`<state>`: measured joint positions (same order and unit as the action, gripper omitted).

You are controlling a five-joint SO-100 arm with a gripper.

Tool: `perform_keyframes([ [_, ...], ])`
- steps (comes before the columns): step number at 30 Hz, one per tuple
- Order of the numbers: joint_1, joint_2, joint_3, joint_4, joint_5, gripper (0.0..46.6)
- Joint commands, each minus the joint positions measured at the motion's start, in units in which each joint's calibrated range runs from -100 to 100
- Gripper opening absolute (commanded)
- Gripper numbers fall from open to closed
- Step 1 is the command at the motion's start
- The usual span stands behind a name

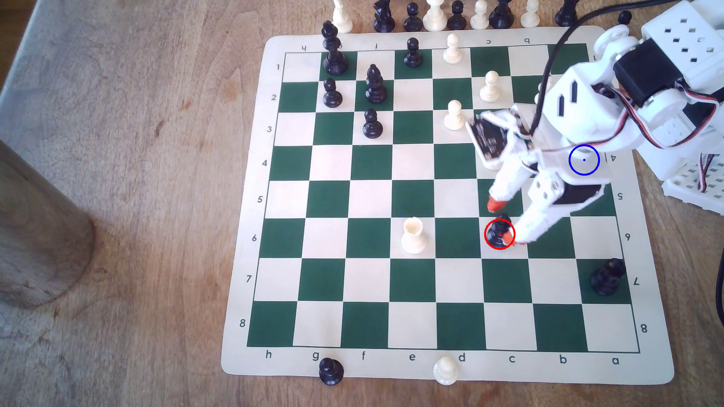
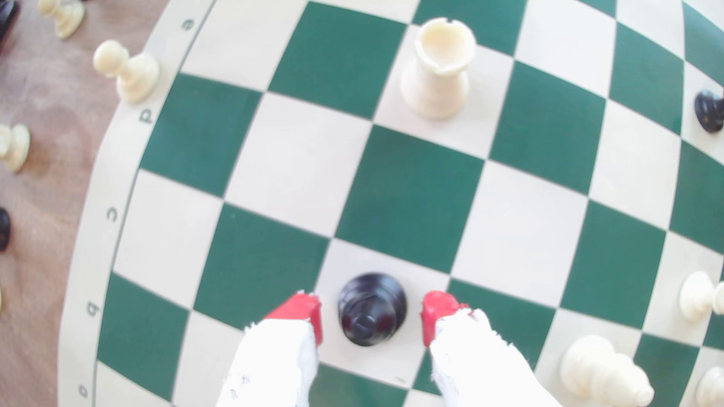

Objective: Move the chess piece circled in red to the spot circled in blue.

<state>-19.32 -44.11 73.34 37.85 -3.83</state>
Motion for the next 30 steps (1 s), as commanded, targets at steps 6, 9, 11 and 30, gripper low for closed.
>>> perform_keyframes([
  [6, -0.58, -1.30, -4.16, -0.42, -0.10, 9.6],
  [9, -0.66, -1.90, -4.16, -0.01, -0.10, 5.7],
  [11, -0.82, -2.49, -4.16, 0.32, -0.10, 1.0],
  [30, -0.19, -31.61, -10.24, 28.74, -1.37, 0.2],
])
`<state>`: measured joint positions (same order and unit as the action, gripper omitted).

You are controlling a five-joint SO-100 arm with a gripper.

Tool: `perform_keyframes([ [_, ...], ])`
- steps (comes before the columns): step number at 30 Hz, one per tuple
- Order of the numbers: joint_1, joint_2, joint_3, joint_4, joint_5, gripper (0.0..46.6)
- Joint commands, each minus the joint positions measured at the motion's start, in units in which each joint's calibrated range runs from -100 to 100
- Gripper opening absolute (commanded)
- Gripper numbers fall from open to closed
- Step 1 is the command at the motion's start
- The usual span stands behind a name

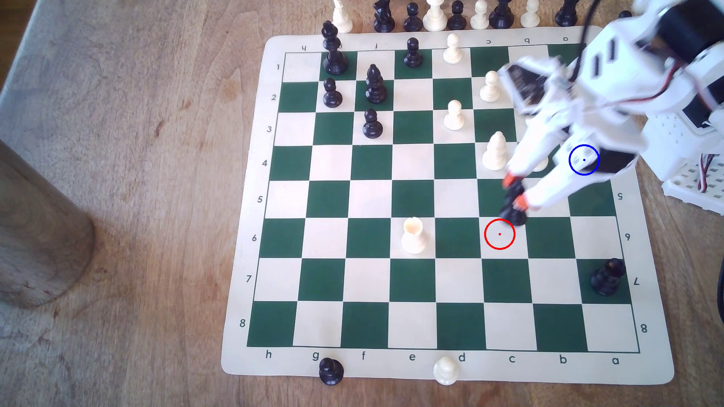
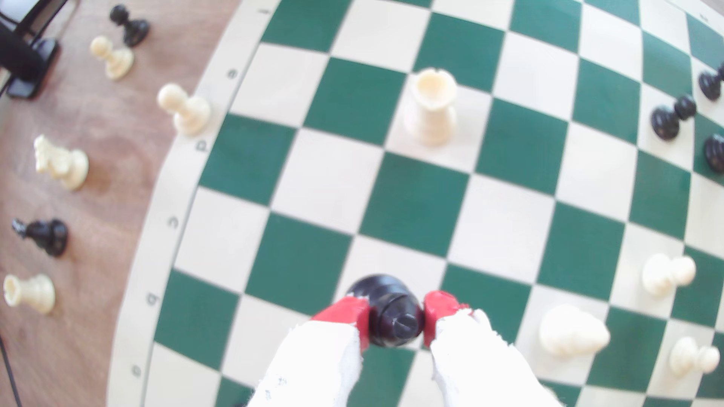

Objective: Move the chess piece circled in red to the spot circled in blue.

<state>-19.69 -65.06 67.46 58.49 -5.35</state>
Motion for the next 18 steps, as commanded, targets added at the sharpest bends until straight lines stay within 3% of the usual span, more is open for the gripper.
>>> perform_keyframes([
  [1, 0.25, -12.61, -4.27, 10.06, 0.20, 0.2],
  [12, 3.30, -30.69, 3.70, 26.12, 2.00, 0.2],
  [18, 6.35, -30.69, 4.97, 28.00, 3.52, 0.2],
])
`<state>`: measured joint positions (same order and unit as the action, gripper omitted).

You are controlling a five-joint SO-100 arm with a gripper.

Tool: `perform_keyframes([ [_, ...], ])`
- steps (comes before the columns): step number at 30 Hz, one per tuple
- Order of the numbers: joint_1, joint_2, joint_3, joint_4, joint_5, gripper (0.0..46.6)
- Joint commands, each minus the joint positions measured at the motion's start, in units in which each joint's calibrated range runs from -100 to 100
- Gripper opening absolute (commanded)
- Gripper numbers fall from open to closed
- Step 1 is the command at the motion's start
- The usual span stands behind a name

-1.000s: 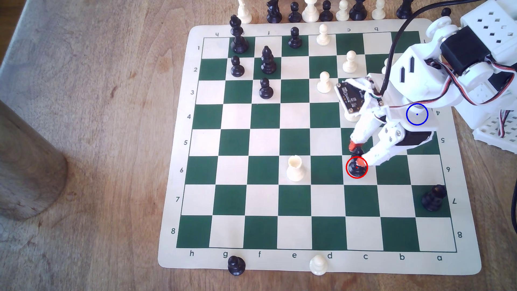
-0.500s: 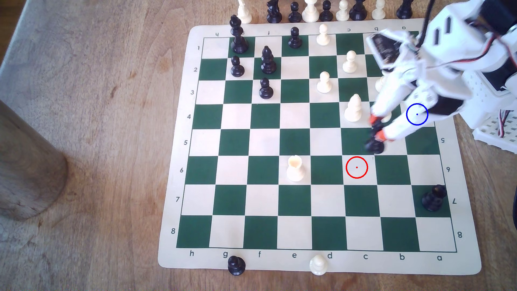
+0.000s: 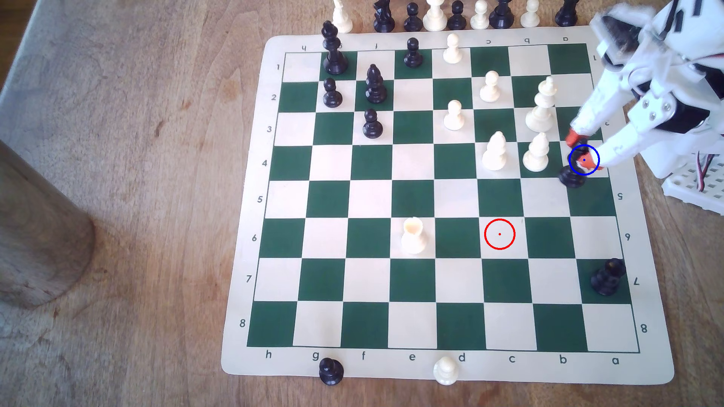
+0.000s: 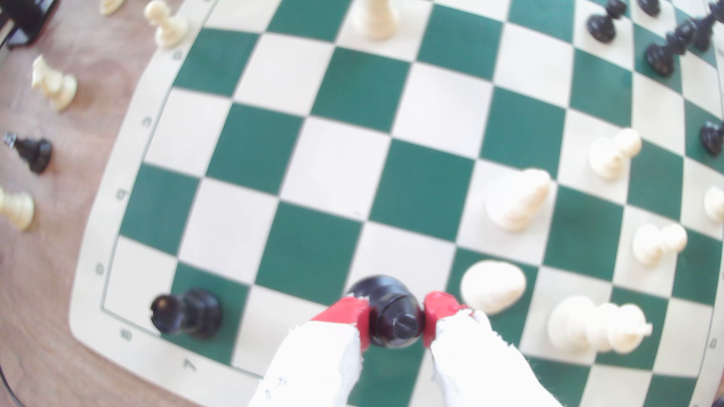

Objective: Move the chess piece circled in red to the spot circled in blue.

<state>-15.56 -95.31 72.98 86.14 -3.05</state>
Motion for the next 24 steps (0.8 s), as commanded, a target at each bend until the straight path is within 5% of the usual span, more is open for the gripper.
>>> perform_keyframes([
  [1, 3.16, -0.45, 0.00, 0.35, 1.61, 0.2],
  [10, 9.89, -0.45, 5.26, 0.35, 4.35, 0.2],
  [24, 12.63, -0.19, 5.54, 4.04, 7.03, 0.2],
])
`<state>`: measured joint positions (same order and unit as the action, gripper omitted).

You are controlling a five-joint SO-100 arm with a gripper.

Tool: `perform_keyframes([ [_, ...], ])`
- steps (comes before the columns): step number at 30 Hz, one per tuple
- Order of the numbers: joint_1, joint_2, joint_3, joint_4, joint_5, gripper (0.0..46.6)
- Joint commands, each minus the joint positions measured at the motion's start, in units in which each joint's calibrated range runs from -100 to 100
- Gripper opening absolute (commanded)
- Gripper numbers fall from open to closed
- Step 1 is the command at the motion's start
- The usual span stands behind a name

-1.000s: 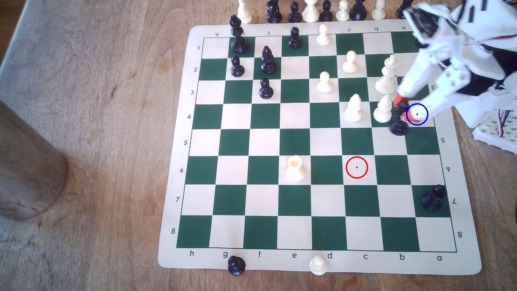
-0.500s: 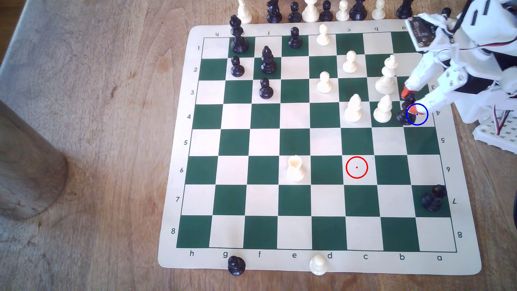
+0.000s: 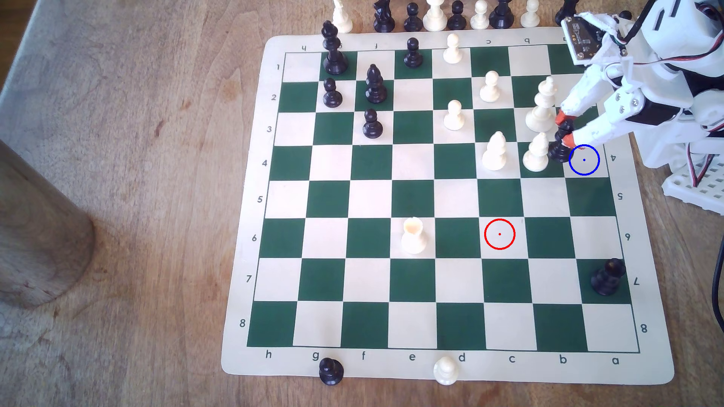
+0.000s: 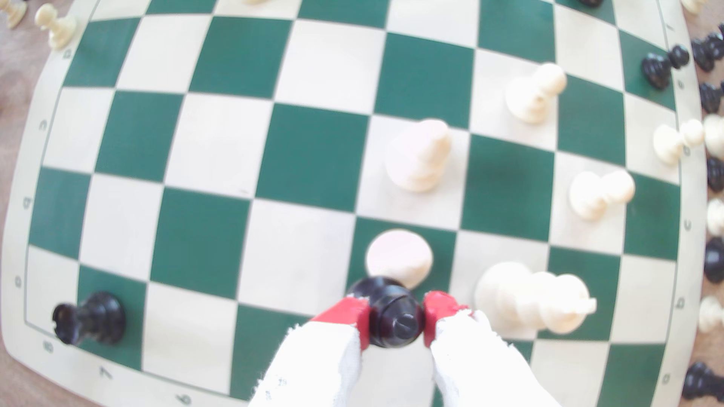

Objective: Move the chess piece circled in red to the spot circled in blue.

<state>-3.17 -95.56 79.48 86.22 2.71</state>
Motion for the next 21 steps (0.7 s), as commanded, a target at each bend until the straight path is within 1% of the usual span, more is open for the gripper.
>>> perform_keyframes([
  [1, 0.24, -0.11, -1.79, 3.96, 1.51, 0.2],
  [5, 0.24, 2.94, -5.41, 3.47, 1.37, 0.2],
  [6, 0.24, 8.21, -8.41, 3.14, 1.07, 0.2],
  [9, 0.24, 15.08, -11.40, 1.83, 0.24, 0.2],
  [10, 0.08, 18.14, -11.67, 0.76, -0.15, 0.2],
  [13, 0.08, 21.45, -11.22, -0.47, -0.34, 0.2],
  [21, -0.07, 26.88, -8.32, -7.35, -1.66, 0.2],
])
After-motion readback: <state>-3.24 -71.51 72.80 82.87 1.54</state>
